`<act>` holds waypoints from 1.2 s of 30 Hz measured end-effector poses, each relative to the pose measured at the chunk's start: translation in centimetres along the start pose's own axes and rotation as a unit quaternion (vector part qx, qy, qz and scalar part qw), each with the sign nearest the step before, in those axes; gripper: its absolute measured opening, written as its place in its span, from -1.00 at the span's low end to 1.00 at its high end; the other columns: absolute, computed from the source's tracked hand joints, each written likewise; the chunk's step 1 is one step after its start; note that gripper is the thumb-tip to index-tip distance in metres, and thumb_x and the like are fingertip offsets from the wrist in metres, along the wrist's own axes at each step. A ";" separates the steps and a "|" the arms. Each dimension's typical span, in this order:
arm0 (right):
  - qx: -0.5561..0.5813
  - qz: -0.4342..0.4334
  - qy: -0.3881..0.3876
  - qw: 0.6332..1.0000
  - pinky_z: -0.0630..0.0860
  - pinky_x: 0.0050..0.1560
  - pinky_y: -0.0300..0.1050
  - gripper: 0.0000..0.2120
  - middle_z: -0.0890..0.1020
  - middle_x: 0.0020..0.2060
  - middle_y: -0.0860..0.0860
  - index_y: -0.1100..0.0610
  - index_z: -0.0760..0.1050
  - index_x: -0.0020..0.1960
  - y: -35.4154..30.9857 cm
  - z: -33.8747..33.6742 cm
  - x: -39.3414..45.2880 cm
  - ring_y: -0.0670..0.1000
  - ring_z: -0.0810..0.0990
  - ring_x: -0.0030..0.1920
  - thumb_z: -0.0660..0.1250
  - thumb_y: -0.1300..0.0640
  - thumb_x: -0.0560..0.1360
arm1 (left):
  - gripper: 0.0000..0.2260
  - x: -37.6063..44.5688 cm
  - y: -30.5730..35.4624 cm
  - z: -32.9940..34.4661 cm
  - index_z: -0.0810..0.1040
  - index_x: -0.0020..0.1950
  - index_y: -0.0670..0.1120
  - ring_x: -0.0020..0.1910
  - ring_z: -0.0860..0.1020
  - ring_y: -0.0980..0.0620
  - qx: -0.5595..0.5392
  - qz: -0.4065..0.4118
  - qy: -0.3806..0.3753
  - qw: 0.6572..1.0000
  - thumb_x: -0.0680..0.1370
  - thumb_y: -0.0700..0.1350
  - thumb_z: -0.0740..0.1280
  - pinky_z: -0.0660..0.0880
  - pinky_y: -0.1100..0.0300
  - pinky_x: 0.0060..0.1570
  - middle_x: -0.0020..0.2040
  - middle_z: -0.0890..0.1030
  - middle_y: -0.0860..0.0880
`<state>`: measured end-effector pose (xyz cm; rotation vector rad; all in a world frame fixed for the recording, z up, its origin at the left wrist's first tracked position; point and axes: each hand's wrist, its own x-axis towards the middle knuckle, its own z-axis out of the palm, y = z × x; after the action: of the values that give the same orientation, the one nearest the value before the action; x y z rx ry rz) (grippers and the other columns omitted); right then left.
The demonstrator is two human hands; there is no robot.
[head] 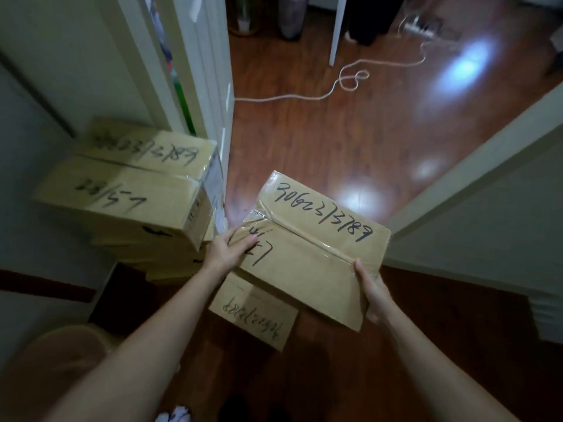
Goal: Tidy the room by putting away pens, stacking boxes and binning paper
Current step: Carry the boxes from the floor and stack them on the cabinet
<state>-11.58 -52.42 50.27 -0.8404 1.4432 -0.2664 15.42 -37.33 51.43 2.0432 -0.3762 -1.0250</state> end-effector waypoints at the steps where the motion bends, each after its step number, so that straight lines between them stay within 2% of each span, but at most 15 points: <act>1: -0.011 -0.011 0.005 1.000 0.50 0.19 0.22 -0.18 0.60 0.20 0.09 0.00 0.36 0.38 -2.7 -0.6 -1.5 0.16 0.60 0.12 0.47 -0.34 0.23 | -0.43 -1.6 3.1 -0.7 0.52 0.32 0.08 0.16 0.53 -0.03 -0.007 0.015 -0.001 1.000 0.37 0.25 0.44 0.49 0.04 0.18 0.11 0.58 0.04; 3: -0.030 -0.041 -0.002 0.999 0.48 0.20 0.32 -0.14 0.61 0.19 0.12 -0.02 0.41 0.36 -7.5 -2.0 -4.3 0.21 0.59 0.14 0.48 -0.38 0.17 | -0.47 -5.2 8.9 -2.7 0.47 0.37 0.02 0.15 0.51 -0.04 -0.017 0.045 0.025 0.999 0.44 0.15 0.43 0.46 0.10 0.08 0.12 0.54 0.01; 5: -0.047 -0.078 -0.026 0.995 0.51 0.17 0.31 -0.36 0.63 0.14 0.13 -0.02 0.49 0.23 -12.7 -1.5 -9.0 0.20 0.61 0.10 0.47 -0.32 0.26 | -0.44 -8.2 13.2 -5.1 0.46 0.38 0.01 0.08 0.53 0.00 -0.021 0.058 0.049 0.997 0.43 0.17 0.43 0.49 0.14 0.02 0.16 0.55 0.02; 7: -0.048 -0.120 -0.051 0.990 0.57 0.04 0.22 -0.63 0.64 0.04 0.11 -0.02 0.49 0.11 -17.2 -0.4 -13.3 0.16 0.62 0.00 0.41 -0.19 0.42 | -0.39 -11.0 16.7 -8.5 0.48 0.36 0.04 0.01 0.56 0.03 -0.037 0.079 0.064 0.994 0.37 0.24 0.46 0.55 0.11 0.00 0.15 0.58 0.04; 9: -0.050 -0.143 -0.085 0.985 0.61 -0.08 0.14 -0.55 0.66 0.03 0.13 0.08 0.49 0.18 -20.7 1.2 -16.3 0.18 0.65 -0.03 0.41 -0.17 0.43 | -0.39 -14.0 19.6 -12.4 0.51 0.33 0.04 0.04 0.57 -0.02 -0.054 0.093 0.078 0.991 0.35 0.24 0.47 0.57 0.02 0.07 0.16 0.61 -0.01; 11: -0.061 -0.169 -0.115 0.977 0.61 -0.04 0.24 -0.40 0.67 0.07 0.16 0.10 0.49 0.26 -23.4 3.8 -18.7 0.22 0.67 0.02 0.45 -0.23 0.36 | -0.48 -16.7 21.9 -16.5 0.51 0.32 0.00 0.03 0.54 -0.02 -0.059 0.117 0.101 0.986 0.42 0.16 0.45 0.52 0.08 0.06 0.16 0.60 -0.03; 13: -0.076 -0.187 -0.146 0.968 0.56 0.03 0.33 -0.36 0.66 0.10 0.17 0.06 0.48 0.26 -25.3 8.0 -21.3 0.24 0.66 0.05 0.47 -0.26 0.31 | -0.46 -19.8 22.7 -21.6 0.49 0.35 -0.02 0.05 0.54 -0.04 -0.055 0.126 0.146 0.980 0.43 0.18 0.43 0.51 0.06 0.10 0.20 0.59 -0.05; 16: -0.110 -0.189 -0.195 0.956 0.53 0.06 0.37 -0.33 0.65 0.10 0.17 0.03 0.47 0.26 -26.8 15.5 -24.2 0.23 0.65 0.06 0.45 -0.30 0.28 | -0.46 -22.9 21.9 -28.7 0.48 0.36 -0.01 -0.02 0.52 -0.02 -0.052 0.118 0.206 0.970 0.45 0.19 0.41 0.55 0.06 -0.01 0.20 0.59 -0.07; 19: -0.166 -0.191 -0.240 0.937 0.55 0.08 0.28 -0.43 0.63 0.08 0.20 0.09 0.47 0.24 -26.9 23.8 -27.9 0.21 0.63 0.03 0.38 -0.27 0.39 | -0.44 -25.3 19.4 -35.9 0.50 0.34 -0.02 0.06 0.53 -0.11 -0.059 0.081 0.268 0.958 0.42 0.20 0.43 0.55 0.00 0.07 0.23 0.57 -0.09; 21: -0.195 -0.185 -0.268 0.925 0.59 -0.07 0.14 -0.47 0.59 0.08 0.23 0.14 0.43 0.24 -26.3 29.4 -30.1 0.23 0.60 0.01 0.36 -0.20 0.45 | -0.44 -26.2 17.3 -40.7 0.53 0.32 -0.02 0.13 0.53 -0.14 -0.066 0.060 0.307 0.947 0.41 0.21 0.44 0.54 0.03 0.10 0.25 0.57 -0.09; 23: -0.219 -0.182 -0.300 0.911 0.58 -0.15 0.07 -0.43 0.55 0.13 0.25 0.14 0.37 0.28 -25.6 34.2 -31.5 0.25 0.58 0.05 0.37 -0.20 0.44 | -0.49 -26.5 15.3 -44.8 0.56 0.28 -0.03 0.06 0.51 -0.10 -0.086 0.045 0.320 0.942 0.42 0.19 0.44 0.52 0.07 0.07 0.23 0.58 -0.10; 26: -0.263 -0.172 -0.328 0.891 0.56 -0.10 0.06 -0.37 0.52 0.12 0.25 0.16 0.34 0.30 -23.8 41.1 -33.0 0.23 0.56 0.05 0.35 -0.24 0.43 | -0.51 -27.0 12.3 -50.5 0.58 0.25 -0.08 0.01 0.49 -0.11 -0.088 0.017 0.341 0.936 0.42 0.16 0.45 0.52 0.04 0.05 0.21 0.57 -0.14; 30: -0.293 -0.145 -0.317 0.890 0.53 -0.02 0.17 -0.36 0.53 0.13 0.23 0.20 0.35 0.31 -20.7 49.3 -35.0 0.28 0.53 0.11 0.37 -0.21 0.43 | -0.45 -26.3 8.6 -57.2 0.53 0.29 -0.13 0.22 0.50 -0.25 -0.108 -0.037 0.369 0.923 0.41 0.15 0.47 0.55 -0.16 0.08 0.28 0.52 -0.19; 32: -0.302 -0.119 -0.316 0.892 0.52 -0.05 0.21 -0.39 0.53 0.16 0.23 0.19 0.32 0.35 -19.6 51.7 -36.0 0.30 0.52 0.14 0.33 -0.18 0.47 | -0.45 -25.6 7.1 -59.3 0.52 0.30 -0.14 0.24 0.48 -0.29 -0.116 -0.065 0.369 0.920 0.42 0.13 0.47 0.55 -0.21 0.05 0.30 0.50 -0.21; 36: -0.297 -0.145 -0.321 0.887 0.47 0.20 0.29 -0.49 0.50 0.20 0.19 0.12 0.29 0.36 -19.4 55.3 -36.9 0.26 0.49 0.19 0.31 -0.09 0.52 | -0.49 -23.3 5.5 -61.6 0.56 0.24 -0.16 0.18 0.52 -0.25 -0.131 -0.059 0.403 0.904 0.43 0.16 0.45 0.55 -0.09 0.05 0.24 0.55 -0.21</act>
<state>40.48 -23.67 85.74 -1.4844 0.7559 0.2454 48.97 4.85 89.72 2.0507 0.3077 -0.2032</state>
